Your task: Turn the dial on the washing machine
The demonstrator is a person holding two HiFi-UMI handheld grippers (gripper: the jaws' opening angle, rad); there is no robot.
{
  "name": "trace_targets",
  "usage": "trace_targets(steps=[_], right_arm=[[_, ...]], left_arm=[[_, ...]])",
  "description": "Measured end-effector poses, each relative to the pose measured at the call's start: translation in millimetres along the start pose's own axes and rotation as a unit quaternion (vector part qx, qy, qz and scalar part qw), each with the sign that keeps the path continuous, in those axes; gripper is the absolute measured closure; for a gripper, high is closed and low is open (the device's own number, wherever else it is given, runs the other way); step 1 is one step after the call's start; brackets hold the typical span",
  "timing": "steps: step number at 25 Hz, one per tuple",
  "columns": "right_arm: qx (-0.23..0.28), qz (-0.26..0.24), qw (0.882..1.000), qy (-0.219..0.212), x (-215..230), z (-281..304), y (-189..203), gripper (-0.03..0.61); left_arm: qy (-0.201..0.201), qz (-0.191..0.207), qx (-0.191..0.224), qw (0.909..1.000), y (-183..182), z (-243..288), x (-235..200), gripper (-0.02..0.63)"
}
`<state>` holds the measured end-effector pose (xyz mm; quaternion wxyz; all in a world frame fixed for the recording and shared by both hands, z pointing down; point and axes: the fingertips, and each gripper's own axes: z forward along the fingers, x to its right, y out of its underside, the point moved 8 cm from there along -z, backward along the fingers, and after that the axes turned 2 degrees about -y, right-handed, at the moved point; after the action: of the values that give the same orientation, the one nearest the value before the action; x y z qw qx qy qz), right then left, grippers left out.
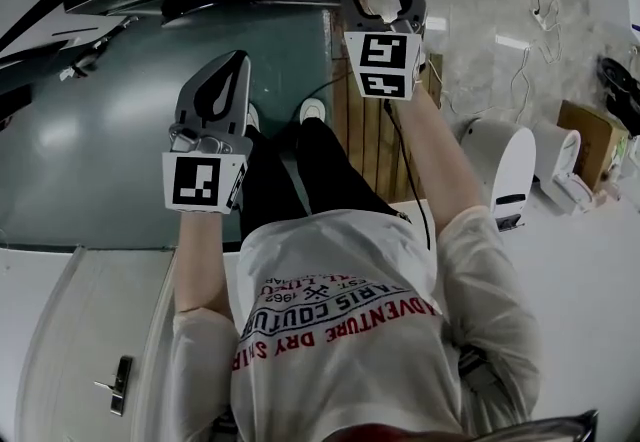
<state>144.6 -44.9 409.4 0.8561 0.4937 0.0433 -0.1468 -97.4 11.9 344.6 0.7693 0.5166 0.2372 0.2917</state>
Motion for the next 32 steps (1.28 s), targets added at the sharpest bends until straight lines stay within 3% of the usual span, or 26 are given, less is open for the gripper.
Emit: trace_targets(steps=[11,23,32], right_arm=[[-0.008,-0.037,0.998,0.047,-4.6,23.1,12.4,0.276],[-0.019,0.000,0.998,0.063,-5.4,27.3,10.2,0.287],[-0.018,0.055,0.997,0.048,-1.0,24.3,7.3,0.288]], left_arm=[[-0.019,-0.021,-0.009,0.9996,22.0,5.2,-1.1,0.598],[-0.025,-0.030,-0.007,0.9992,24.8,4.7,-7.2,0.598],[-0.032,-0.032,-0.006,0.9990,25.4,-3.7,-12.1,0.598]])
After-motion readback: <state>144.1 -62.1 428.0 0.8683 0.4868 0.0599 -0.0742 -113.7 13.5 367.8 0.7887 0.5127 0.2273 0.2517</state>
